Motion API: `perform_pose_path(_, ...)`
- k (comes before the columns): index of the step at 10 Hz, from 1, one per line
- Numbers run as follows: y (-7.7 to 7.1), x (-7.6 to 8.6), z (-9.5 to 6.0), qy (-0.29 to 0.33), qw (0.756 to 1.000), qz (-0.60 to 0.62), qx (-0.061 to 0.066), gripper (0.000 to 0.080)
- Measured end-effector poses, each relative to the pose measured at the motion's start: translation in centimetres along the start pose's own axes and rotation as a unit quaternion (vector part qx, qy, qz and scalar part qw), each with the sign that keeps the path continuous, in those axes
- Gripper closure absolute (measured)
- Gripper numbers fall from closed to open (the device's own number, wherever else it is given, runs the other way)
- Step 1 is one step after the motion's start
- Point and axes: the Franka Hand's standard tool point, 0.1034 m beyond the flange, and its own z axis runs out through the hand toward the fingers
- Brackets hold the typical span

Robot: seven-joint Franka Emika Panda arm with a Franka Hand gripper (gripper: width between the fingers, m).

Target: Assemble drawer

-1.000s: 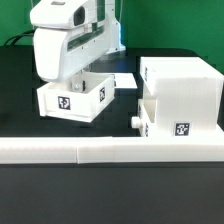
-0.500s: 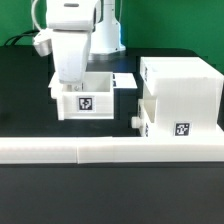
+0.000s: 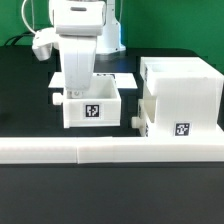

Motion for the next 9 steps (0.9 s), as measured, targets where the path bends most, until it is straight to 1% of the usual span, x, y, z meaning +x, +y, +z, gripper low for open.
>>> perform_pose_path(1, 0.1, 0.1, -0.1, 0.000, 1.000, 0.004, 0.001, 0.0757)
perform_pose_path(2, 0.4, 0.2, -0.4, 0.000, 1.000, 0.009, 0.001, 0.0757)
perform_pose_path(3, 0.7, 0.5, -0.6, 0.000, 1.000, 0.015, 0.005, 0.0757)
perform_pose_path(4, 1.0, 0.8, -0.9, 0.001, 1.000, 0.022, 0.005, 0.0757)
perform_pose_path(5, 1.2, 1.1, -1.0, 0.001, 0.999, 0.032, 0.003, 0.0757)
perform_pose_path(6, 1.3, 1.1, -0.8, 0.002, 0.999, 0.032, -0.010, 0.0757)
perform_pose_path(9, 1.2, 1.1, -0.7, 0.003, 0.999, 0.033, -0.010, 0.0757)
